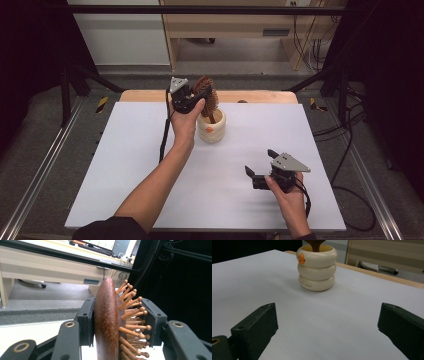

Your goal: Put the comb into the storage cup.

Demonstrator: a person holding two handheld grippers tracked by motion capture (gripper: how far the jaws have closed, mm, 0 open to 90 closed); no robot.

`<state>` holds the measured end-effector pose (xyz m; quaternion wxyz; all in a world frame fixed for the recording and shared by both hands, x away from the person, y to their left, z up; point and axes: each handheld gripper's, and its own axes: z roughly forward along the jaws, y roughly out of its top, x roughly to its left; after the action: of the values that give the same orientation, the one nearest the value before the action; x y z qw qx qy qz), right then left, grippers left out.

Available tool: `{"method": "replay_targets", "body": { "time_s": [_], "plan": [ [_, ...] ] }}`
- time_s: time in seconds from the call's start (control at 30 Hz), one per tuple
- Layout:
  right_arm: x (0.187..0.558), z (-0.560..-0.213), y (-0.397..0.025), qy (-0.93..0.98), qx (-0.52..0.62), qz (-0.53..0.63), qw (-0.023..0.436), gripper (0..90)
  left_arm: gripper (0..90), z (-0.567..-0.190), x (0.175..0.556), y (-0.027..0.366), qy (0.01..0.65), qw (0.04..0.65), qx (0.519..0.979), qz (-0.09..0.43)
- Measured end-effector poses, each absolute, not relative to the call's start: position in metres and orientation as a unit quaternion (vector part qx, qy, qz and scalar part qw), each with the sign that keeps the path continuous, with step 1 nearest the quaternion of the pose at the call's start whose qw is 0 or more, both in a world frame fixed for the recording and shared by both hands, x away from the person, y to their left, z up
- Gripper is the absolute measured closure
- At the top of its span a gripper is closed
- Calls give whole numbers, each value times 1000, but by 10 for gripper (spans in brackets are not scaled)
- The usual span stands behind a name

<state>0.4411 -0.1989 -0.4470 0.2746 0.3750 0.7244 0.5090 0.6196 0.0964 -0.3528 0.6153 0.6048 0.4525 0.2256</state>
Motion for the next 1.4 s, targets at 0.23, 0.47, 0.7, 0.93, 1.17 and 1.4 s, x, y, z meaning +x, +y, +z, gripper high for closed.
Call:
{"method": "replay_targets", "body": {
  "time_s": [0.23,0.47,0.7,0.93,1.17,1.4],
  "plan": [
    [441,-447,-199,725,374,510,274,29,508,-355,620,96,454,616,604,223],
    [441,-447,-198,725,375,510,273,29,508,-356,620,97,456,616,603,221],
    [441,-447,-198,725,374,509,273,29,508,-357,620,98,458,618,601,217],
    [441,-447,-198,725,374,509,274,29,508,-359,618,97,459,622,598,212],
    [441,-447,-198,727,373,508,273,29,508,-358,618,99,462,626,593,207],
    [441,-448,-198,727,373,508,272,29,508,-359,619,100,467,630,586,205]
  ]
}}
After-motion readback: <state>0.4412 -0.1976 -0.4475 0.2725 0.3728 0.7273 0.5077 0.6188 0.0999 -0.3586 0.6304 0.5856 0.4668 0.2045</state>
